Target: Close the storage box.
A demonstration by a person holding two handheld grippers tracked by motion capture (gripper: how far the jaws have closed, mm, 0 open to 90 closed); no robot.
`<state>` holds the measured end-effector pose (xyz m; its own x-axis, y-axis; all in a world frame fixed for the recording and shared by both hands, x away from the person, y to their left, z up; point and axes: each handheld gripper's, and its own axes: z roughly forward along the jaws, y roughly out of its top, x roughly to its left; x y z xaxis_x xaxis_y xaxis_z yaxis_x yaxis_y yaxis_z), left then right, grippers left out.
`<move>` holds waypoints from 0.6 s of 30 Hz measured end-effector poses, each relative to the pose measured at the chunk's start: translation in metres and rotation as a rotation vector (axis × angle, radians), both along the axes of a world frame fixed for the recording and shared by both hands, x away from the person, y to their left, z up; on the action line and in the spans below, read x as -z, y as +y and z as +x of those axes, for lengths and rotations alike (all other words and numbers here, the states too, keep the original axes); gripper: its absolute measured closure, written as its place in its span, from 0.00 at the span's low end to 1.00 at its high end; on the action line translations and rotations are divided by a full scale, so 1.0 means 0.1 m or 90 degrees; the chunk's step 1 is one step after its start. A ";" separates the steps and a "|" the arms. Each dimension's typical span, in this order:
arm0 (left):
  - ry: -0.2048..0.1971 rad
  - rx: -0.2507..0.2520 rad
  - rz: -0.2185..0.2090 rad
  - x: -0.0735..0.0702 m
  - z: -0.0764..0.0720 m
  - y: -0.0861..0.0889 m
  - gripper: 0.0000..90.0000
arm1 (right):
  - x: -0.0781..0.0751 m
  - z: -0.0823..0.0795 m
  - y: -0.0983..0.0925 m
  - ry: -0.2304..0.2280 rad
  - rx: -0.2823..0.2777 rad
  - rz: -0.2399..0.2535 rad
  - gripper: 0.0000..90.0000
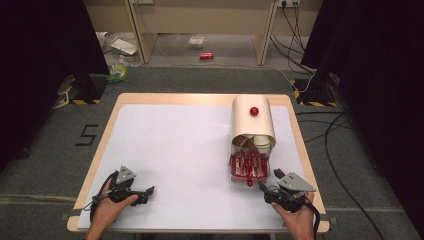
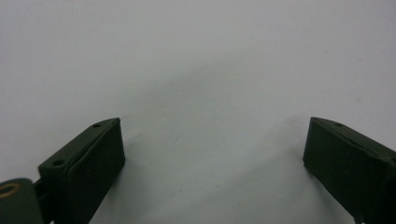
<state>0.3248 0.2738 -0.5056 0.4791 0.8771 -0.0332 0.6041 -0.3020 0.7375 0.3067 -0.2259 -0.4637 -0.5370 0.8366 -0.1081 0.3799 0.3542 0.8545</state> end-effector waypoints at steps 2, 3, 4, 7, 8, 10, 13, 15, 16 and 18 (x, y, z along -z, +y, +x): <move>0.001 0.000 0.000 0.00 0.00 0.00 0.05 | 0.00 0.00 0.00 0.001 0.002 0.002 0.36; 0.001 0.000 0.000 0.00 0.00 0.00 0.05 | 0.00 0.02 0.01 0.000 0.003 0.002 0.36; 0.001 0.000 0.000 0.00 0.00 0.00 0.05 | 0.00 0.02 0.01 0.000 0.003 0.002 0.36; 0.001 0.000 0.000 0.00 0.00 0.00 0.05 | 0.00 0.04 0.02 -0.001 0.004 0.002 0.35; 0.001 0.000 0.000 0.00 0.00 0.00 0.05 | 0.00 0.04 0.02 -0.001 0.004 0.002 0.35; 0.000 0.000 0.000 0.00 0.00 0.00 0.05 | 0.01 0.06 0.02 -0.003 0.005 0.001 0.35; 0.001 0.000 0.000 0.00 0.00 0.00 0.05 | 0.01 0.07 0.04 -0.002 0.006 0.002 0.35; 0.000 0.000 0.000 0.00 0.00 0.00 0.05 | 0.01 0.09 0.05 -0.006 0.006 -0.002 0.35; 0.000 0.000 0.000 0.00 0.00 0.00 0.05 | 0.01 0.10 0.05 -0.005 0.007 -0.002 0.35; 0.001 0.000 0.000 0.00 0.00 0.00 0.05 | 0.01 0.11 0.06 -0.005 0.009 -0.001 0.35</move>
<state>0.3249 0.2740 -0.5055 0.4798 0.8767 -0.0338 0.6046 -0.3024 0.7369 0.3177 -0.2201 -0.4644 -0.5241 0.8441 -0.1135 0.3787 0.3503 0.8566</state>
